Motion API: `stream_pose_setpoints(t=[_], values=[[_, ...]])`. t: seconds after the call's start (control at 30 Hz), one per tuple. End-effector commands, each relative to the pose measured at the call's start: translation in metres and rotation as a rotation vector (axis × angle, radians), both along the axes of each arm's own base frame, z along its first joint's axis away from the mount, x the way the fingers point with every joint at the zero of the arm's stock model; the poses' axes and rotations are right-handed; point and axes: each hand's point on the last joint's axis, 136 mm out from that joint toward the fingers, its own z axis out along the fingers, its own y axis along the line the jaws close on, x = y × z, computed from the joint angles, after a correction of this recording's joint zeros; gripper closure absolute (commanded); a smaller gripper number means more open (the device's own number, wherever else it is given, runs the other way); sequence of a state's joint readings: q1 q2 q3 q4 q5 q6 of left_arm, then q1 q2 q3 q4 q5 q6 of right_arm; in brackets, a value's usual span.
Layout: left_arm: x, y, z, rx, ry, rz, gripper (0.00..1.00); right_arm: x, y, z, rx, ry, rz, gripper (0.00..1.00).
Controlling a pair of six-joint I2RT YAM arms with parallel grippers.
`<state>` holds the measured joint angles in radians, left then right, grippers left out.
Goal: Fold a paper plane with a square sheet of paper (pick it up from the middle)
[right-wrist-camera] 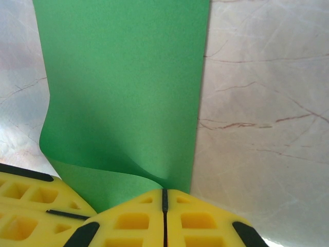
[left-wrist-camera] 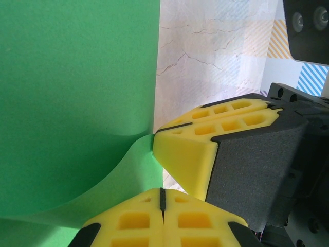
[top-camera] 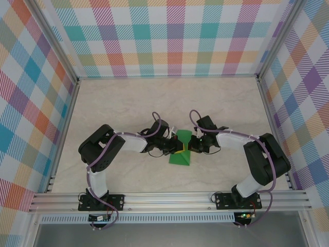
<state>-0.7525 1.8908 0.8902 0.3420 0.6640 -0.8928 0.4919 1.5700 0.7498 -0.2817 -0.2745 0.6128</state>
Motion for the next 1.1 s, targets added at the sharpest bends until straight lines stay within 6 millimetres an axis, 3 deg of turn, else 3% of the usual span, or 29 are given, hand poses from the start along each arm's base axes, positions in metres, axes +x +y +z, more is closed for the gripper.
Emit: stream_pose_setpoints(t=[0.0, 1.07], values=[[-0.003, -0.006, -0.003, 0.009, -0.01, -0.028, 1.0, 0.003, 0.0, 0.001, -0.012, -0.004, 0.009, 0.93], [-0.005, 0.0, -0.022, 0.067, 0.011, -0.031, 1.0, -0.001, -0.003, -0.007, -0.038, 0.027, 0.01, 0.93]])
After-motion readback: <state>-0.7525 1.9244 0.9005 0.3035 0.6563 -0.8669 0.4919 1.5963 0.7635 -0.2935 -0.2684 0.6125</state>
